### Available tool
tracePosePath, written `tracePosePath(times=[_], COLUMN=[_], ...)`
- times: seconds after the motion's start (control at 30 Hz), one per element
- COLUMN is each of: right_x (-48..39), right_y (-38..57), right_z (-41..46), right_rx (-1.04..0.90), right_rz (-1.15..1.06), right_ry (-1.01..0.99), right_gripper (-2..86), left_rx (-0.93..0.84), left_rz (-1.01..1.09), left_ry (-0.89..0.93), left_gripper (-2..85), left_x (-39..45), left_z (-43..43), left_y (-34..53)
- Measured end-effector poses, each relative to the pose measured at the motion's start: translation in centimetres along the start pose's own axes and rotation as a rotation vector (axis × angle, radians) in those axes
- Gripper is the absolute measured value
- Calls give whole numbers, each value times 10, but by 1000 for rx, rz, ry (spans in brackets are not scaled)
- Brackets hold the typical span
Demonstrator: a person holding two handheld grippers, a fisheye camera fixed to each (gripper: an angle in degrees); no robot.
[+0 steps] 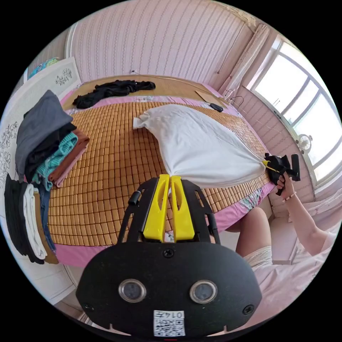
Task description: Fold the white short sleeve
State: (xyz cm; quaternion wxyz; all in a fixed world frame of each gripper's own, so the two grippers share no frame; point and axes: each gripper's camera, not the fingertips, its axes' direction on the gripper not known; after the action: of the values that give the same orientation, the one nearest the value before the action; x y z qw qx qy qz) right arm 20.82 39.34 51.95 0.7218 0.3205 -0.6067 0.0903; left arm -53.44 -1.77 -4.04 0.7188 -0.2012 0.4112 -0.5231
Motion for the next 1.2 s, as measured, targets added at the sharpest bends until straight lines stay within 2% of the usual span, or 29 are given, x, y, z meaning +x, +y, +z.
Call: tracePosePath(times=[0.13,0.23,0.63,0.77,0.93,1.07,1.2], right_x=[49,67,98,101,109,112,105], right_y=[16,18,17,11,-2,-12,-37], right_z=[21,20,12,11,1,0,-9], right_rx=[-55,-88,-338,-389,-336,-353,-315], right_rz=[164,198,238,215,199,183,111], right_ry=[-14,-19,-41,14,21,39,91], right_gripper=[6,6,8,12,26,49,74], left_rx=[-126,-202,-416,-438,-451,-502,-425], left_rz=[-101,-120,40,-11,-38,16,108], left_ry=[13,37,42,13,-5,-94,-111], left_gripper=[-10,-10,-9,-7,2,8,12], left_x=[-17,-21,-12,-21,-28,-27,-23], left_z=[75,109,175,196,222,235,226], left_y=[42,65,116,124,132,139,139])
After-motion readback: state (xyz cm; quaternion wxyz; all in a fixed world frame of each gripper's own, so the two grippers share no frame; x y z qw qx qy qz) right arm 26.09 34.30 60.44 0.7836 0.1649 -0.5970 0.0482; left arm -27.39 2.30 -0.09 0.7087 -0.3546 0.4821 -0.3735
